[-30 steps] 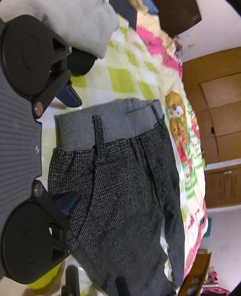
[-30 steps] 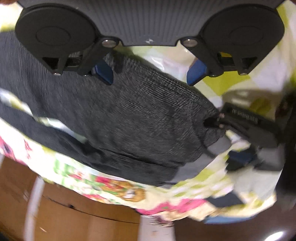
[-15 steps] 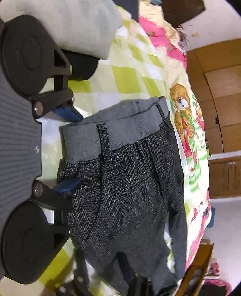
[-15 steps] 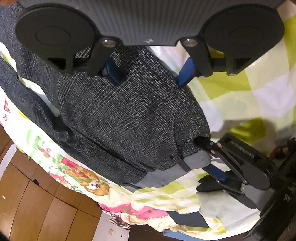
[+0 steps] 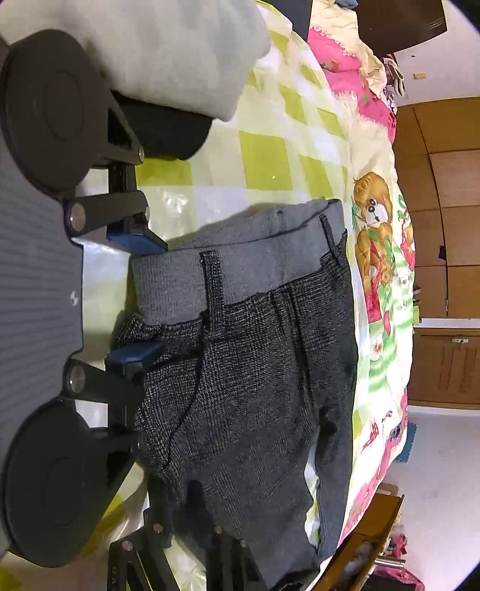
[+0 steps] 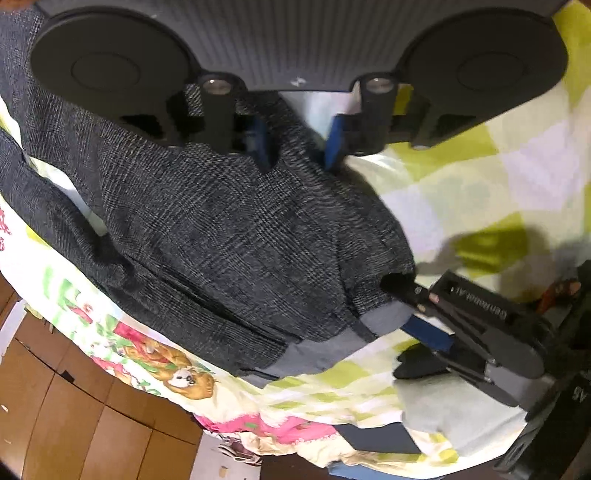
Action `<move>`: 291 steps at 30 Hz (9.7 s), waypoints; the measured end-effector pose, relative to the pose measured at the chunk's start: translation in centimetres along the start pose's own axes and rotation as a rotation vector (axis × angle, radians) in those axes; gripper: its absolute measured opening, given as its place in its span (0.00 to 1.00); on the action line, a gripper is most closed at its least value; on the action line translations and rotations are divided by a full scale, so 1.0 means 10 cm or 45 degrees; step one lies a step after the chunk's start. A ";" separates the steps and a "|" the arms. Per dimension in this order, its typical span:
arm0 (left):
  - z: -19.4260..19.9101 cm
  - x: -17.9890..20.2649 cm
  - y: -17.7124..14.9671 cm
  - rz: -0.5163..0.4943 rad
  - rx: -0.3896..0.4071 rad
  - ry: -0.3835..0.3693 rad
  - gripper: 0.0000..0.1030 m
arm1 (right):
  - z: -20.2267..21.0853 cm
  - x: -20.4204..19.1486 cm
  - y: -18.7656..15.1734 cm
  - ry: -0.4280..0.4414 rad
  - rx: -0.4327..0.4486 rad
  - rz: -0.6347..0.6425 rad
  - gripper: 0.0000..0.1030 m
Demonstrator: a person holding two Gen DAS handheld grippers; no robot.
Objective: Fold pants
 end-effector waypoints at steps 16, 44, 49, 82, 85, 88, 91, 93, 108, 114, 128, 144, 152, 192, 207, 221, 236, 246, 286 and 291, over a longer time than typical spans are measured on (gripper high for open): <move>0.96 -0.05 -0.72 0.046 -0.128 0.174 0.57 | 0.58 -0.82 -0.11 0.389 -0.026 -0.305 0.26; 0.23 3.02 0.15 -0.433 -0.039 -0.344 0.56 | 1.64 2.86 -2.79 -0.164 0.737 -2.090 0.72; 0.07 3.12 0.05 -0.441 -0.099 -0.319 0.56 | 1.41 3.12 -3.23 -0.201 0.817 -2.419 0.57; 0.18 3.52 -0.30 -0.514 -0.153 -0.349 0.57 | 2.74 3.15 -3.89 -0.777 0.878 -2.057 0.14; 0.19 3.55 -0.31 -0.519 -0.148 -0.375 0.57 | 3.02 2.96 -3.62 -1.047 0.868 -1.705 0.14; 0.17 3.57 -0.33 -0.523 -0.152 -0.375 0.57 | 3.08 2.90 -3.66 -1.198 0.705 -1.574 0.23; 0.20 3.55 -0.32 -0.510 -0.142 -0.380 0.57 | 3.02 2.91 -4.01 -1.230 0.482 -1.799 0.28; 0.24 3.52 -0.31 -0.499 -0.128 -0.383 0.57 | 3.07 2.80 -4.06 -1.256 0.483 -1.828 0.28; 0.39 2.29 -0.50 -0.211 -0.130 -0.168 0.58 | 1.85 2.31 -2.92 -0.609 0.100 -1.516 0.32; 0.66 1.69 -0.36 -0.168 -0.006 -0.150 0.58 | 1.80 2.10 -2.07 -0.592 0.119 -1.157 0.33; 0.09 -0.07 0.70 -0.227 0.031 0.153 0.67 | -0.21 2.28 0.57 0.043 -0.014 -0.177 0.48; -0.69 -0.54 1.06 -0.244 -0.263 -0.065 0.77 | -1.36 2.65 0.79 0.180 -0.386 0.104 0.61; -0.78 -0.59 1.09 -0.258 -0.316 -0.043 0.64 | -1.12 2.51 0.74 0.099 -0.330 0.072 0.06; 1.30 0.33 -0.95 -0.502 0.036 0.317 0.33 | 1.25 0.15 -0.58 0.021 -0.091 -0.057 0.03; 1.11 0.57 -1.10 -1.008 0.129 0.341 0.38 | 1.23 0.09 -0.60 0.010 -0.156 -0.101 0.04; 0.89 0.48 -1.07 -1.123 0.060 0.355 0.31 | 1.19 0.05 -0.54 0.000 -0.211 -0.090 0.04; 1.06 0.50 -1.19 -1.111 0.134 0.400 0.26 | 1.30 0.08 -0.55 0.029 -0.159 -0.221 0.04; 0.99 0.67 -1.34 -1.328 0.160 0.355 0.54 | 1.27 0.10 -0.51 0.037 -0.166 -0.226 0.04; 1.39 0.75 -1.06 -0.996 0.031 0.334 0.29 | 1.67 0.54 -0.90 -0.009 0.038 -0.655 0.17; 1.45 1.09 -0.97 -0.988 0.064 0.246 0.29 | 1.71 1.08 -1.08 -0.184 0.049 -0.814 0.18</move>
Point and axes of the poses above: each gripper's, at about its wrist camera, not at the fingertips, and z roughly against the way its jaws point, x to its right, y to its top, the point moved 3 cm from there along -z, roughly the way its jaws point, and after that the axes turned 4 degrees about z, right-handed, at the moved point
